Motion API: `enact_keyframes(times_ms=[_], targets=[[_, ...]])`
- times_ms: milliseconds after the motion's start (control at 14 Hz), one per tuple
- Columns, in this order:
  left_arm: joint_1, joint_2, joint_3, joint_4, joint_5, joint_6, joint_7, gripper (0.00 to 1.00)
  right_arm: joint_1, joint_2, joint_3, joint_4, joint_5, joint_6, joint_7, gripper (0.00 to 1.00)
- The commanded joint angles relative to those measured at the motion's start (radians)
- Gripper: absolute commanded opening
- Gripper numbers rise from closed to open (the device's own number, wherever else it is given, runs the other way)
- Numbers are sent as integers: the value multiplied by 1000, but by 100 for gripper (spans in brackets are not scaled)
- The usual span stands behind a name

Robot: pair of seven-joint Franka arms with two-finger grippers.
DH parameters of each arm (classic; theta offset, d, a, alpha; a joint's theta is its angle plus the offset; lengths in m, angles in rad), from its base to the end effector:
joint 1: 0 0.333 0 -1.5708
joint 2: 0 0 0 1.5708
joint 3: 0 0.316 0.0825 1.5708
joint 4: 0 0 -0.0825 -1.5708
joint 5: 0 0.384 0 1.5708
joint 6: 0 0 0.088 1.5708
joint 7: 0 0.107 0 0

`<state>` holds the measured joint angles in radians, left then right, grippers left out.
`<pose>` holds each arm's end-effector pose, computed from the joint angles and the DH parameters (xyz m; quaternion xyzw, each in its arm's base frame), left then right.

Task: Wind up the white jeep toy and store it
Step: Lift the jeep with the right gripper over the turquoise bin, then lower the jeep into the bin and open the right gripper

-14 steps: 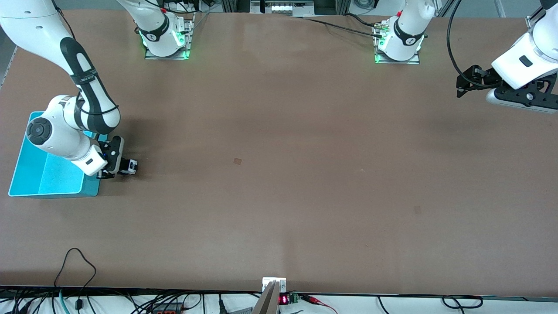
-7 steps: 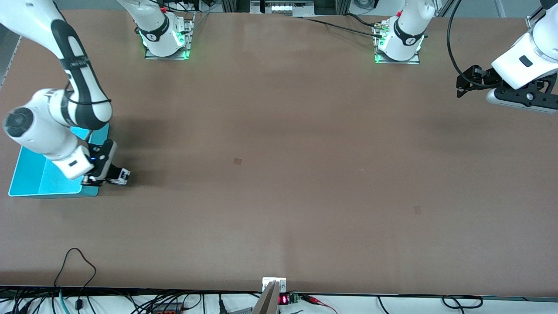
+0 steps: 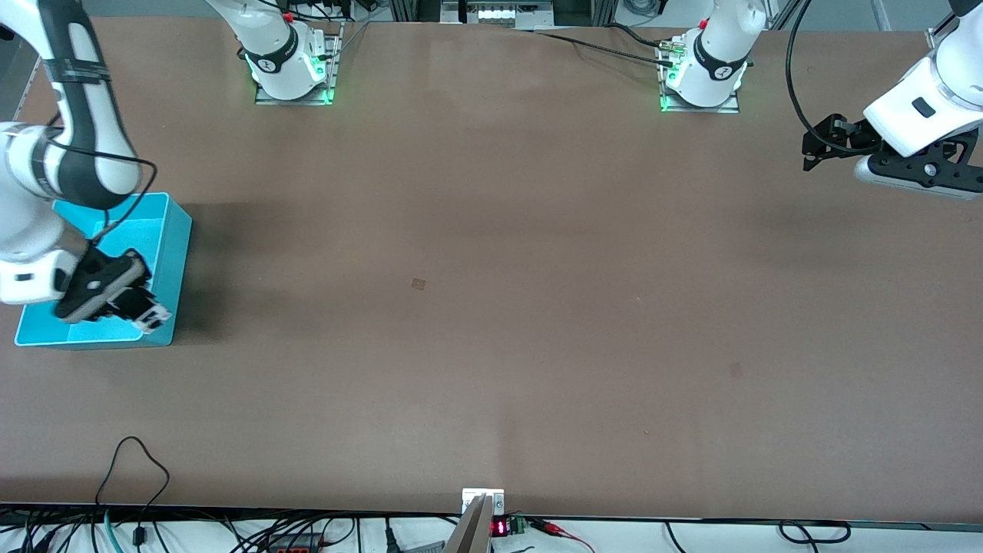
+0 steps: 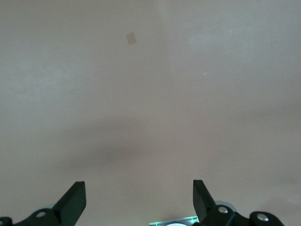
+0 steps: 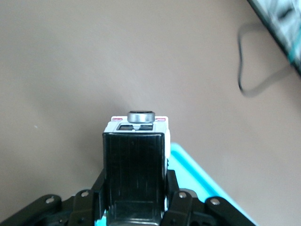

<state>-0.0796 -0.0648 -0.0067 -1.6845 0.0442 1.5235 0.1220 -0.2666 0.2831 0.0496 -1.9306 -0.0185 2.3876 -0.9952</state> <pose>0.5252 -0.0406 0.6025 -0.9932 0.1038 0.0485 0.0215 0.6143 -0.1373 0.3592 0.9200 0.3822 0.0715 0.0496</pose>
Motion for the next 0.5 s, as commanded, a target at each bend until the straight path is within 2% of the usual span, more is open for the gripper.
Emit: enact_keyframes(times_ms=[0, 286, 429], targets=[[-2, 0, -7, 17, 23, -29, -13, 100, -60, -13, 3, -10, -21, -28, 220, 0], [0, -1, -7, 17, 22, -52, -13, 100, -75, 13, -85, -28, -55, -28, 475, 0], [0, -1, -7, 17, 22, -51, -13, 100, -78, 57, -128, -30, -55, -25, 506, 0]])
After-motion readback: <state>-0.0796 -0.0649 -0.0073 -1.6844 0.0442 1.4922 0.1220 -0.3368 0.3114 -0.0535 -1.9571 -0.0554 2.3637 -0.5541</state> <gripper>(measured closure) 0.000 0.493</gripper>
